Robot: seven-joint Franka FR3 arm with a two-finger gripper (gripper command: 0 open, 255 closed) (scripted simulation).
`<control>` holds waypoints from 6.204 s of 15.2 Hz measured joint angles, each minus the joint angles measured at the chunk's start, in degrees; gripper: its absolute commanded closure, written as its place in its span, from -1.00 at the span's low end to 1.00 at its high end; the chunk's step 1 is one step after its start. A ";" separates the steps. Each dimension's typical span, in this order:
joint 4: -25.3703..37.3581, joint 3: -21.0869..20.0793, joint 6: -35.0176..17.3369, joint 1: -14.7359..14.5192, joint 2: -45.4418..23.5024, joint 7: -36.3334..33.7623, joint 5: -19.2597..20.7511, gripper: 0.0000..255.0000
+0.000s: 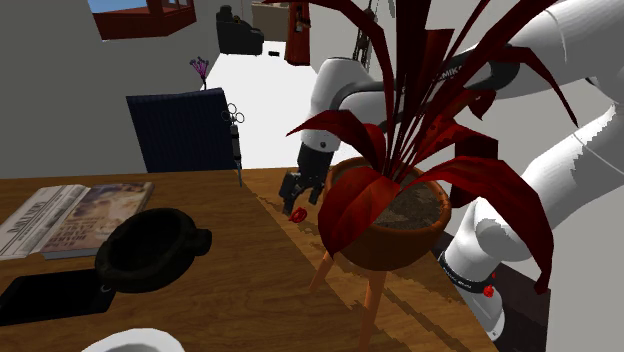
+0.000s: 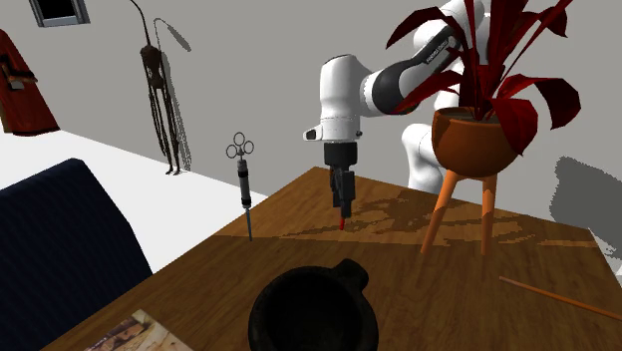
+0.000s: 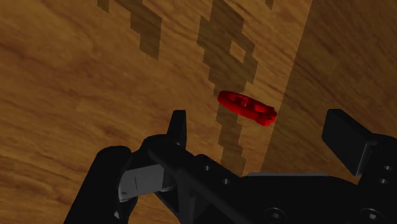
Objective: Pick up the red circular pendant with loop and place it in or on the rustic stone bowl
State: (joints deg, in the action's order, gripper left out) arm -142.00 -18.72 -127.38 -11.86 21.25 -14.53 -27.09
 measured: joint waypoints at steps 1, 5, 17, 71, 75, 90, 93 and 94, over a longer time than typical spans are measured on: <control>-0.23 -0.17 -0.67 -0.07 -0.42 0.07 -0.13 -1.00; -1.13 -0.90 -3.50 -0.37 -2.24 0.28 -0.67 -1.00; -1.25 -1.00 -3.90 -0.42 -2.45 0.31 -0.75 1.00; 50.20 -11.58 16.45 -4.60 -29.37 -29.54 19.03 1.00; 62.75 -12.13 19.06 -9.48 -39.72 -34.98 25.50 1.00; 62.22 -11.50 12.19 -12.40 -46.45 -36.97 29.09 1.00; 61.98 -11.50 11.95 -12.38 -46.44 -36.95 29.08 1.00; 61.98 -11.50 11.93 -12.38 -46.44 -36.95 29.08 1.00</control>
State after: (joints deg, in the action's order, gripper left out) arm -80.03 -30.22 -115.44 -24.24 -25.19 -51.49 1.99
